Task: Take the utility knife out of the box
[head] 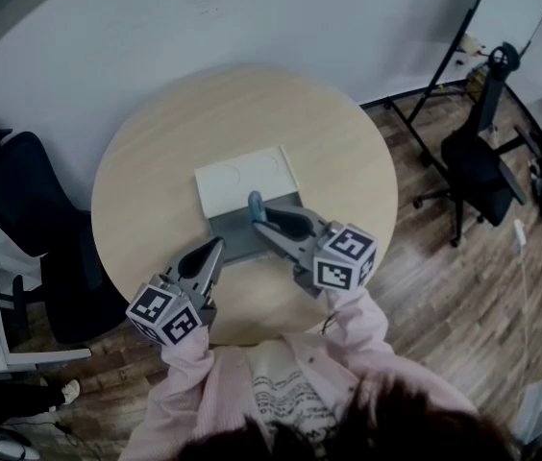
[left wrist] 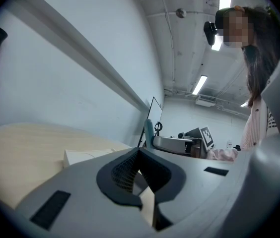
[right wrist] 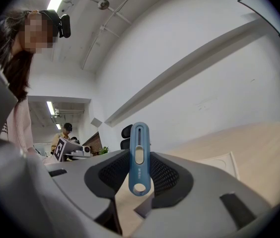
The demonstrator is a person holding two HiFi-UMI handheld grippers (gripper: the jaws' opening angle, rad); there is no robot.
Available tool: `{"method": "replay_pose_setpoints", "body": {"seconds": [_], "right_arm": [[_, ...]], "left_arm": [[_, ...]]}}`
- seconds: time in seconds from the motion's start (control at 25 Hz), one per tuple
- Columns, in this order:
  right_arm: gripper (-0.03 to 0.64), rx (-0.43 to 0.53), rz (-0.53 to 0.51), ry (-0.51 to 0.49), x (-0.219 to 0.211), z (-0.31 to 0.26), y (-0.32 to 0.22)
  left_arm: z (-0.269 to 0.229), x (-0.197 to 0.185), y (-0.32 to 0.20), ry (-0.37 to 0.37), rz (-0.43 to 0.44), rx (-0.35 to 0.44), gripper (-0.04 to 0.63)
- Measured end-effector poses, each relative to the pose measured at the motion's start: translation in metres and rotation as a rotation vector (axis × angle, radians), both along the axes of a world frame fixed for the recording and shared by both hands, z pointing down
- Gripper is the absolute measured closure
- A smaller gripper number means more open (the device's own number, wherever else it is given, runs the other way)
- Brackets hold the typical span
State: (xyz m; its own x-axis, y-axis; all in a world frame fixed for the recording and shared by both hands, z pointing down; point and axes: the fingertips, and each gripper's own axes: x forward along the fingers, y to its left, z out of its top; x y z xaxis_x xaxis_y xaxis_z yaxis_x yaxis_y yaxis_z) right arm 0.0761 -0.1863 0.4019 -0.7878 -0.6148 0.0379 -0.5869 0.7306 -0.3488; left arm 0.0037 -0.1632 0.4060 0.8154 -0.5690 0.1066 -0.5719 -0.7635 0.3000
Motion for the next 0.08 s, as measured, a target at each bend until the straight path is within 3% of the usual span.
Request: {"method": "replay_pose_setpoints", "body": {"seconds": [0.08], "right_arm": [[0.479,-0.001,0.000,0.000,-0.0004,0.0008,-0.0005]], "left_arm": [[0.0002,-0.0003,-0.0006,-0.001,0.002,0.000,0.588]]}}
